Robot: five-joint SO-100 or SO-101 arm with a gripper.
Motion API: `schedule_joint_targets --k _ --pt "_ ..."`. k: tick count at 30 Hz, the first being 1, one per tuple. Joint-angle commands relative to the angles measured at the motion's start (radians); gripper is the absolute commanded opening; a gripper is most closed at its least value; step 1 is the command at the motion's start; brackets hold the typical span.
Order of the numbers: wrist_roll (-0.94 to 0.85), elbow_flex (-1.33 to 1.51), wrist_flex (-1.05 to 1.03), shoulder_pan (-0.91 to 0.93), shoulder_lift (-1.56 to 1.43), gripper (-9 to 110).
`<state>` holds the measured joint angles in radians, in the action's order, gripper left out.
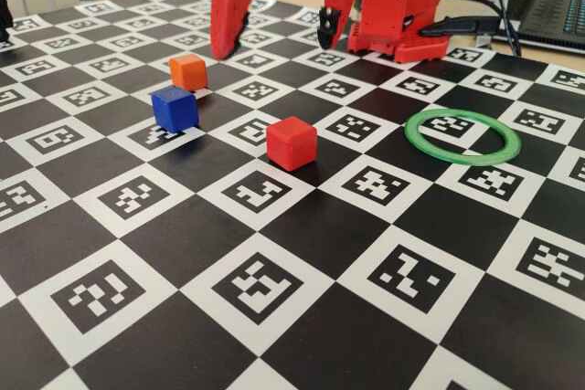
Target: Grab the red cube then put it in the green circle then put the blue cube on top and finally the orange cube on top
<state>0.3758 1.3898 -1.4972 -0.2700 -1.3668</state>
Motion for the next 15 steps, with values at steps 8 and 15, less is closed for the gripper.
schedule_joint_targets --k 8,15 --pt "-0.054 0.124 0.153 -0.017 -0.018 50" --pt "-0.066 0.195 0.244 -0.018 0.011 50"
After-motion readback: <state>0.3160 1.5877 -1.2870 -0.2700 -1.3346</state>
